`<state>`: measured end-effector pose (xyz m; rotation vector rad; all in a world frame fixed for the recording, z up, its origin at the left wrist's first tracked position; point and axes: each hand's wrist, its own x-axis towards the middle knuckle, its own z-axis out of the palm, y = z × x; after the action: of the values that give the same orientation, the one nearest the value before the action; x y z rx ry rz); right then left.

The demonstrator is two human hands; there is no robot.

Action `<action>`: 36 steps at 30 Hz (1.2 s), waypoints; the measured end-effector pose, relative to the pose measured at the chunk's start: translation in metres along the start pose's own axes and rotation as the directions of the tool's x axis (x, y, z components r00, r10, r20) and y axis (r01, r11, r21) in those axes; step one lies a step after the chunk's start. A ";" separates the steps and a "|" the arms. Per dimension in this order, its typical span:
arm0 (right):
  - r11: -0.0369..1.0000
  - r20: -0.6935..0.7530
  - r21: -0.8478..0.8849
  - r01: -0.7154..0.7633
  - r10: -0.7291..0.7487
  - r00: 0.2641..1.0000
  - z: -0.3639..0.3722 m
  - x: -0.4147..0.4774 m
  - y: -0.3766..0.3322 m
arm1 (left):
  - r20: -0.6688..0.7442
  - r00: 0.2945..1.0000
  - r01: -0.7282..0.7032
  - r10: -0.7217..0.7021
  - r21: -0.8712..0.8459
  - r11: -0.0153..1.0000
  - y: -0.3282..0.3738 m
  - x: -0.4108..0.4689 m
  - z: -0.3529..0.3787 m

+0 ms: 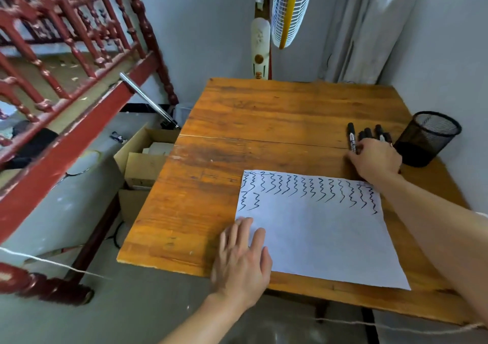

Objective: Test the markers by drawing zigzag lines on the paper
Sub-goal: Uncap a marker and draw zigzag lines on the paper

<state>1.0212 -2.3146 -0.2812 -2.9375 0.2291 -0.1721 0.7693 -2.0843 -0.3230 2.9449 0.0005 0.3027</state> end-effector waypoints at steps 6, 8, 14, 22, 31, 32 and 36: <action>1.000 0.082 0.026 -0.013 0.011 0.997 -0.001 0.000 -0.005 | 0.008 1.000 -0.002 0.002 0.015 1.000 0.001 0.000 -0.001; 0.996 0.061 0.090 0.017 -0.022 0.998 -0.004 -0.012 -0.008 | 0.001 1.000 -0.007 0.007 0.016 1.000 0.001 0.001 -0.001; 0.905 0.034 0.390 0.169 -0.197 0.980 -0.044 -0.081 -0.012 | 0.052 0.999 0.018 -0.016 -0.036 0.999 0.002 -0.002 -0.010; 0.793 0.169 0.548 0.266 -0.416 0.894 -0.126 -0.190 -0.012 | -0.028 0.996 -0.091 0.087 -0.213 0.973 0.040 -0.007 -0.073; 0.358 0.185 0.933 -0.030 -0.409 0.893 -0.176 -0.282 -0.010 | -0.117 0.943 -0.332 0.311 -0.335 0.882 0.077 -0.063 -0.143; 0.386 0.170 0.923 0.000 -0.408 0.897 -0.175 -0.290 -0.010 | -0.092 0.942 -0.332 0.323 -0.399 0.855 0.077 -0.070 -0.150; 0.308 0.176 0.951 -0.039 -0.430 0.885 -0.179 -0.315 -0.005 | 0.055 0.949 -0.181 0.310 -0.711 0.679 0.077 -0.097 -0.173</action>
<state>0.6896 -2.2904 -0.1378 -1.6850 -0.2639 0.2280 0.6378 -2.1307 -0.1620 2.1794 -0.4445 0.0506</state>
